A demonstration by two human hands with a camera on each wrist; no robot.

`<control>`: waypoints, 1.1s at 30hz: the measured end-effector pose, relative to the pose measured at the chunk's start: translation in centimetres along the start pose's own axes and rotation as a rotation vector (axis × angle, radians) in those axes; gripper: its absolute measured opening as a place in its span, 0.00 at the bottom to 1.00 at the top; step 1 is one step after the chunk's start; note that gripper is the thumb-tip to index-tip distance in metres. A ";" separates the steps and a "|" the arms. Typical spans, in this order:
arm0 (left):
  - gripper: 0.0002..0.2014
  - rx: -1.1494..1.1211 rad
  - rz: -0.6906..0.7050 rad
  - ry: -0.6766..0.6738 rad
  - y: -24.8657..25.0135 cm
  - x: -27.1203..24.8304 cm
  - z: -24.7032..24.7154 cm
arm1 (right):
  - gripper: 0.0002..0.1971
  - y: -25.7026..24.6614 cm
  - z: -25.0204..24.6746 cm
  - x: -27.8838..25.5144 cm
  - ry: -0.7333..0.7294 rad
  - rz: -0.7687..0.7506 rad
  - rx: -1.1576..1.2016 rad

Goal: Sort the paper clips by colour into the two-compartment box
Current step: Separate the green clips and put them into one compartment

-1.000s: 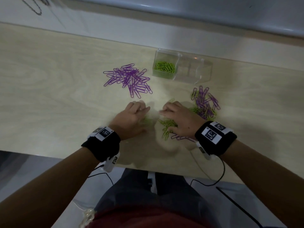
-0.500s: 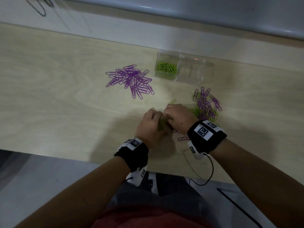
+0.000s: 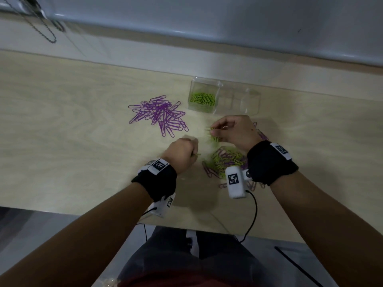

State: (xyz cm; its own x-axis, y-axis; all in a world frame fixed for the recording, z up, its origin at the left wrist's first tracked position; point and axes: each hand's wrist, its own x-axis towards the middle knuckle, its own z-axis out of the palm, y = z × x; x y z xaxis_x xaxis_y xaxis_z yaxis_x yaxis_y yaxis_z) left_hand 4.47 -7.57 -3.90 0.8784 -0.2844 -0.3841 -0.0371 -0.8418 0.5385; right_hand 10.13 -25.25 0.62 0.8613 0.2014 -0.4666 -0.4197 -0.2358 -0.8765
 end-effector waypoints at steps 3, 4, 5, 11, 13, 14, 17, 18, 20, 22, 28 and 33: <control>0.07 -0.113 0.078 0.018 -0.5 0.5 -1.3 | 0.09 -2.9 -0.3 1.8 0.058 -0.067 0.059; 0.07 -0.175 0.098 0.053 -0.4 0.6 -1.8 | 0.10 -3.8 -0.4 2.8 0.095 -0.104 0.041; 0.06 -0.227 0.098 0.097 -0.2 0.8 -2.5 | 0.11 -4.6 -0.4 3.9 0.134 -0.150 0.002; 0.03 -0.335 0.035 0.321 1.1 4.3 -8.3 | 0.06 -5.1 1.3 8.5 0.221 -0.239 -0.443; 0.01 -0.327 0.048 0.413 1.7 6.3 -10.1 | 0.06 -4.7 1.2 8.5 0.202 -0.234 -0.497; 0.01 -0.309 0.050 0.445 2.0 7.4 -10.7 | 0.07 -4.6 0.8 8.0 0.211 -0.250 -0.488; 0.02 -0.190 0.045 0.400 2.5 10.4 -10.6 | 0.12 -3.4 -1.1 5.7 0.286 -0.316 -0.442; 0.03 -0.126 0.044 0.346 2.7 11.2 -10.2 | 0.13 -2.6 -1.8 4.8 0.287 -0.319 -0.457; 0.06 0.029 0.062 0.232 3.1 11.8 -9.4 | 0.12 -0.7 -2.9 2.7 0.220 -0.280 -0.541; 0.10 0.163 0.098 0.200 3.2 11.4 -8.6 | 0.08 1.3 -3.8 0.5 0.104 -0.230 -0.632; 0.09 0.133 0.521 0.279 1.7 4.1 -3.2 | 0.03 5.7 -4.2 -3.8 -0.117 -0.224 -0.876; 0.14 0.145 0.660 0.015 0.2 0.6 2.5 | 0.08 6.6 -3.1 -3.8 -0.089 -0.242 -0.966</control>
State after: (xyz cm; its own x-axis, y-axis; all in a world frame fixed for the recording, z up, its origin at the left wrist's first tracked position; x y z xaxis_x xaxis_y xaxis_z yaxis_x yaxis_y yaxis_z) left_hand 3.78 -9.03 -5.85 0.6563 -0.7545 0.0022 -0.6307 -0.5470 0.5504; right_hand 5.01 -30.54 -3.06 0.8514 0.4076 -0.3301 0.2112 -0.8425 -0.4955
